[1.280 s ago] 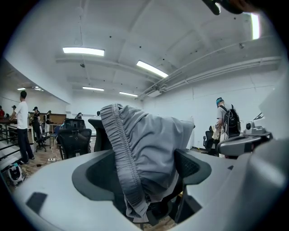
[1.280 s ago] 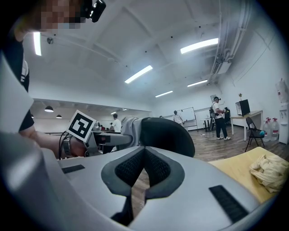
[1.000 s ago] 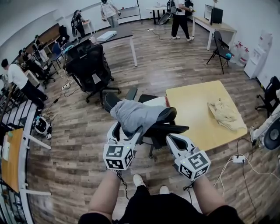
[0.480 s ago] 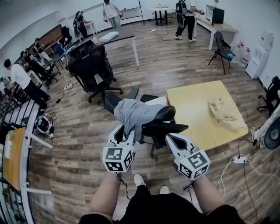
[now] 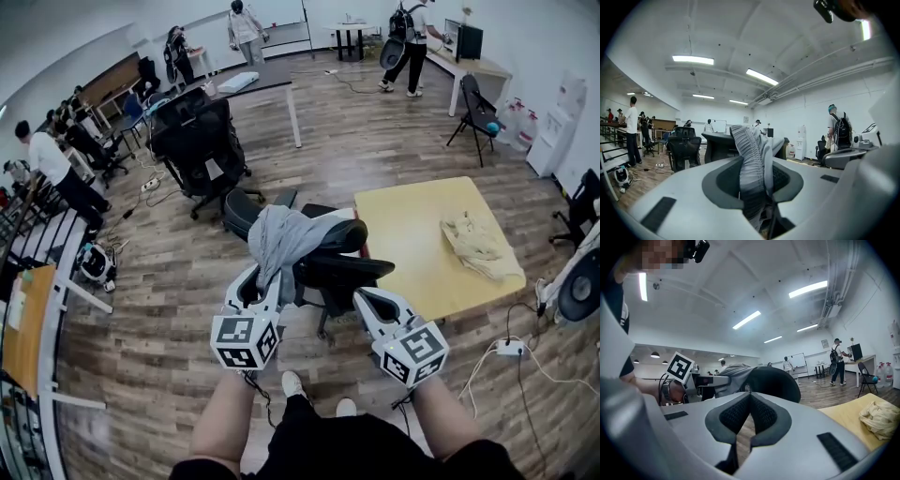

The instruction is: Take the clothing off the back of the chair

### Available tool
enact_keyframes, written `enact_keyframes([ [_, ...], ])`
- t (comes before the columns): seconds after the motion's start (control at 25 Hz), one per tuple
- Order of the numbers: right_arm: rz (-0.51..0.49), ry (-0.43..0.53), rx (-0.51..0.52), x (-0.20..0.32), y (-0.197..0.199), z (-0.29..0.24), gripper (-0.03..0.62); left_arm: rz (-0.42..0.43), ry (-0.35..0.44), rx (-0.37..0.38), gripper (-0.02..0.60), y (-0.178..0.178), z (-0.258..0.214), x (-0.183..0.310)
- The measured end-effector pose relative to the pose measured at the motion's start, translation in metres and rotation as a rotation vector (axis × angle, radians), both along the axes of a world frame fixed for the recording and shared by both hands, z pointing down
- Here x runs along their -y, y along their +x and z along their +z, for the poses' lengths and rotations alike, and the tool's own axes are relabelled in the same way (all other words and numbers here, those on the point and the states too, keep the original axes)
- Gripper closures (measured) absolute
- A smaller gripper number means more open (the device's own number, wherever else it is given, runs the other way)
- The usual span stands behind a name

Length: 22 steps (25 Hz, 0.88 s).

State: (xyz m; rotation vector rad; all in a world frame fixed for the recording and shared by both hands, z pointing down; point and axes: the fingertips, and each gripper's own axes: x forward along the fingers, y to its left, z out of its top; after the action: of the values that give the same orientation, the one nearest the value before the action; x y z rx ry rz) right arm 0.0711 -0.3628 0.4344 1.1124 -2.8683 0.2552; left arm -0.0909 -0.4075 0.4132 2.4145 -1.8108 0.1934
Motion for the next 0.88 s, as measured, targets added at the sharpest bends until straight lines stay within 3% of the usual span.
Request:
enact_keyframes([
  [0.28, -0.055, 0.001, 0.013, -0.019, -0.006, 0.0, 0.582, -0.033, 0.017, 0.024, 0.46, 0.0, -0.01, -0.033],
  [0.88, -0.114, -0.001, 0.052, -0.047, -0.059, -0.007, 0.582, -0.06, 0.043, 0.029, 0.465, -0.04, -0.022, -0.106],
])
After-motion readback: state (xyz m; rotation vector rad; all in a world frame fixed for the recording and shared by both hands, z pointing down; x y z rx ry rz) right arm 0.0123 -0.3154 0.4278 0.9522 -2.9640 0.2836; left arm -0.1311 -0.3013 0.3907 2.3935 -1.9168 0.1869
